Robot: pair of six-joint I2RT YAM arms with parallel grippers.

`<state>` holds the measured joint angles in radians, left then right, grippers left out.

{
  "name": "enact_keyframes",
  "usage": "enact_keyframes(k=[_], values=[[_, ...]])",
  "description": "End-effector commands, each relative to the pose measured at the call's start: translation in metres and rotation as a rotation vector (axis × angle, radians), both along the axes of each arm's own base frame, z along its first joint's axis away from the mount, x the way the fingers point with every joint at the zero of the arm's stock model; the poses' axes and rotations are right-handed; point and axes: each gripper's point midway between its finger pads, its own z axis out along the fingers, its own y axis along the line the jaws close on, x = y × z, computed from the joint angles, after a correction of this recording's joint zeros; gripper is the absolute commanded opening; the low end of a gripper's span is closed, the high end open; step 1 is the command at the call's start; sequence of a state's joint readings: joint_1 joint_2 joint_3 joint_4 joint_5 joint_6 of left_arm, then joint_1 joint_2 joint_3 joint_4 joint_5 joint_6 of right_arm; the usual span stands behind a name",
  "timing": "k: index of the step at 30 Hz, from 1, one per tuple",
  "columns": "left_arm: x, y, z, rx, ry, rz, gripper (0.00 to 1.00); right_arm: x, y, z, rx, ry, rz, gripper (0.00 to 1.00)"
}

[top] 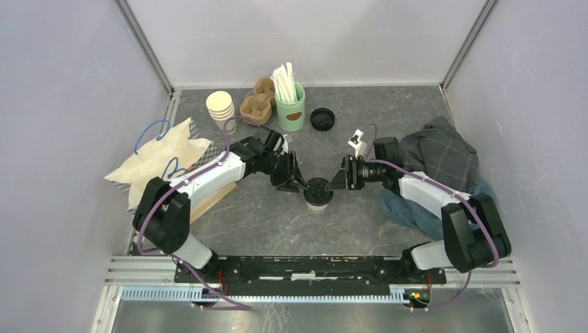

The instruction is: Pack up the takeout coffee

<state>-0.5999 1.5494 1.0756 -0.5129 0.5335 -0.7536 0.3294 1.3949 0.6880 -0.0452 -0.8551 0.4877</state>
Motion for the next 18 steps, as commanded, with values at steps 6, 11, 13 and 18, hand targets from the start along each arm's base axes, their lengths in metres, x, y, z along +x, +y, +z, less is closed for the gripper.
enact_keyframes(k=[6,11,13,18], values=[[0.0,0.007,-0.023,0.02,-0.006,-0.035,0.4,-0.002,-0.004,-0.001,0.121,-0.015,0.012,0.61],[-0.007,0.016,-0.044,0.069,0.018,-0.045,0.38,-0.014,-0.011,-0.032,0.138,0.046,-0.017,0.57],[-0.011,0.021,-0.053,0.096,0.02,-0.051,0.37,-0.02,-0.013,-0.047,0.131,0.07,-0.023,0.57],[-0.008,0.027,-0.048,0.123,-0.014,-0.066,0.36,-0.019,-0.011,-0.041,0.15,0.068,-0.003,0.58]])
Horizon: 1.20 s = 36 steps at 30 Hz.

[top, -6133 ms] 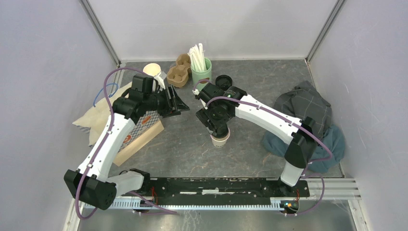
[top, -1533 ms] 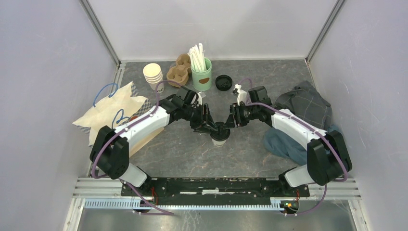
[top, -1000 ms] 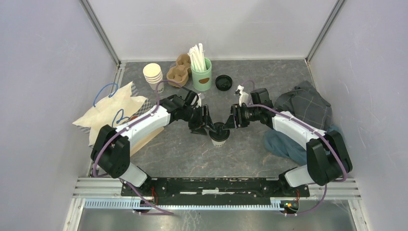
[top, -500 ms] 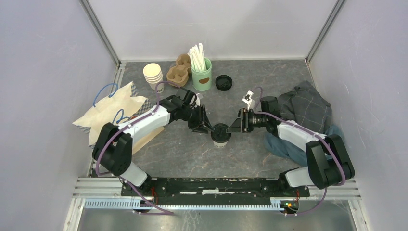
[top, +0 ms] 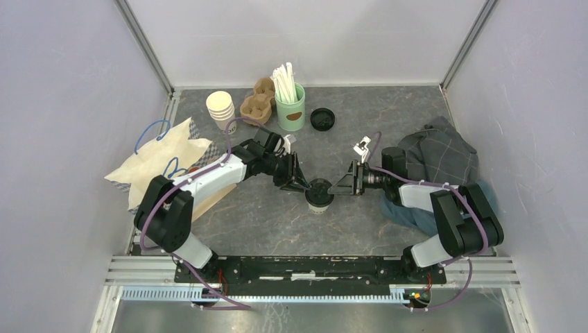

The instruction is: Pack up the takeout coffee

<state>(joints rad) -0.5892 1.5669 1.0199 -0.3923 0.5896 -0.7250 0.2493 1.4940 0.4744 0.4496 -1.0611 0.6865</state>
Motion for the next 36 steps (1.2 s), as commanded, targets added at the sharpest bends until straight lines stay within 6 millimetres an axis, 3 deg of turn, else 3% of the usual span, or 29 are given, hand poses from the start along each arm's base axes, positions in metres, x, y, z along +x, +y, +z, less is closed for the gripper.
enact_keyframes(k=[1,6,10,14,26,32,36], values=[[-0.009,0.03,-0.031,0.176,0.0,-0.02,0.37,-0.004,-0.006,-0.02,-0.072,0.011,-0.008,0.58],[0.01,0.013,0.021,0.08,-0.085,-0.015,0.54,0.017,-0.006,0.018,-0.128,-0.065,0.021,0.69],[0.013,0.004,0.04,0.029,-0.102,-0.025,0.66,0.023,-0.003,0.034,-0.116,-0.105,0.023,0.73],[0.009,0.0,0.027,0.027,-0.054,-0.047,0.61,0.019,-0.005,0.022,-0.126,-0.058,0.004,0.7],[0.024,-0.016,-0.004,0.063,-0.039,-0.098,0.41,-0.007,-0.011,0.005,-0.026,0.054,-0.214,0.36],[0.047,-0.024,0.003,0.087,-0.106,-0.128,0.4,-0.023,0.0,0.012,0.042,0.057,-0.3,0.43],[0.054,-0.022,0.01,0.115,-0.141,-0.13,0.5,-0.023,0.002,0.013,0.027,0.049,-0.305,0.49]])
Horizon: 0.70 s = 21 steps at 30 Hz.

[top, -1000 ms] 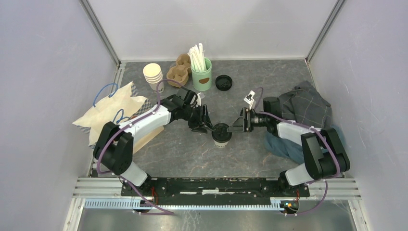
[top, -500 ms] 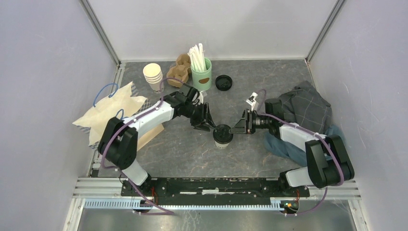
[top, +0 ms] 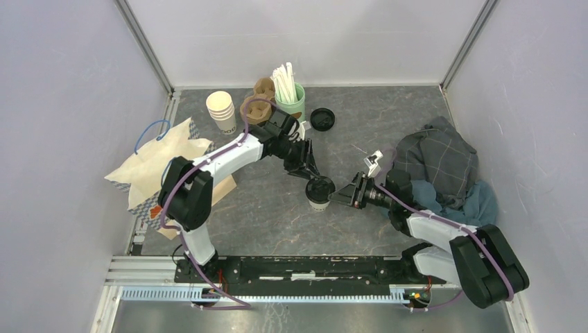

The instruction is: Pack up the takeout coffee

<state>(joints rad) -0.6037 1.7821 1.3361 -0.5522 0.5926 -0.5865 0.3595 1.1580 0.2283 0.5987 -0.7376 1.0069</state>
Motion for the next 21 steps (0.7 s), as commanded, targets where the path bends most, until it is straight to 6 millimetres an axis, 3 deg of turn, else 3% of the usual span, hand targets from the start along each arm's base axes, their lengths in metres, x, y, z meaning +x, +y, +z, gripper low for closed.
enact_keyframes(k=[1,5,9,12,17,21], values=[[0.015,0.01,0.002,0.084,-0.106,-0.018,0.55,0.0,0.0,-0.004,-0.019,0.02,-0.031,0.52],[0.013,0.026,0.019,0.123,-0.155,-0.002,0.75,0.002,-0.01,-0.01,-0.126,-0.016,0.022,0.69],[-0.001,0.035,0.029,0.103,-0.156,0.005,0.84,0.008,-0.014,-0.006,-0.15,-0.063,0.118,0.79],[-0.012,0.033,0.03,0.023,-0.108,0.015,0.83,0.016,-0.01,-0.005,-0.167,-0.071,0.181,0.79],[-0.019,0.032,0.022,-0.04,-0.05,0.038,0.68,0.029,-0.003,0.006,-0.129,-0.091,0.188,0.78],[-0.026,0.028,0.011,-0.074,0.001,0.032,0.65,0.03,-0.001,0.008,-0.114,-0.092,0.192,0.76]])
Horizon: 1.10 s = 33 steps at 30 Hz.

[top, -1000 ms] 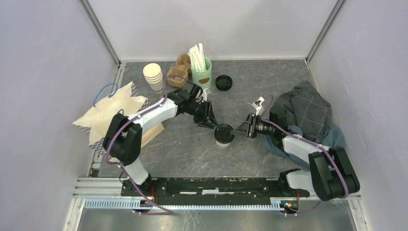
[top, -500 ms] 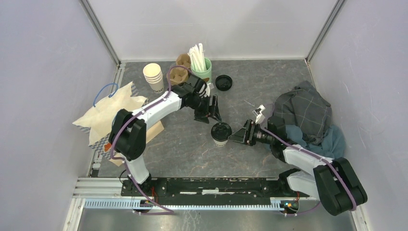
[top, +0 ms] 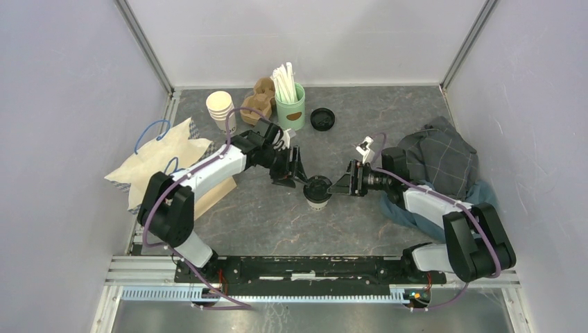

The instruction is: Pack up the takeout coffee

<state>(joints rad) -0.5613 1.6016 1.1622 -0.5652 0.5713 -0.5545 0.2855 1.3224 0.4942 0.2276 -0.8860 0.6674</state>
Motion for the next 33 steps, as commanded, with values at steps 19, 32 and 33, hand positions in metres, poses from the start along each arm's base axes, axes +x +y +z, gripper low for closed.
enact_keyframes(k=[19,32,33], values=[[-0.03,0.032,-0.081,0.143,0.113,0.022,0.46,-0.032,-0.009,-0.064,0.033,0.124,-0.036,0.54],[0.007,-0.01,0.022,-0.083,-0.025,0.008,0.64,0.021,0.008,0.026,0.078,-0.044,0.032,0.68],[0.008,-0.012,0.02,-0.089,-0.02,0.009,0.64,0.023,0.009,0.025,0.083,-0.043,0.027,0.68]])
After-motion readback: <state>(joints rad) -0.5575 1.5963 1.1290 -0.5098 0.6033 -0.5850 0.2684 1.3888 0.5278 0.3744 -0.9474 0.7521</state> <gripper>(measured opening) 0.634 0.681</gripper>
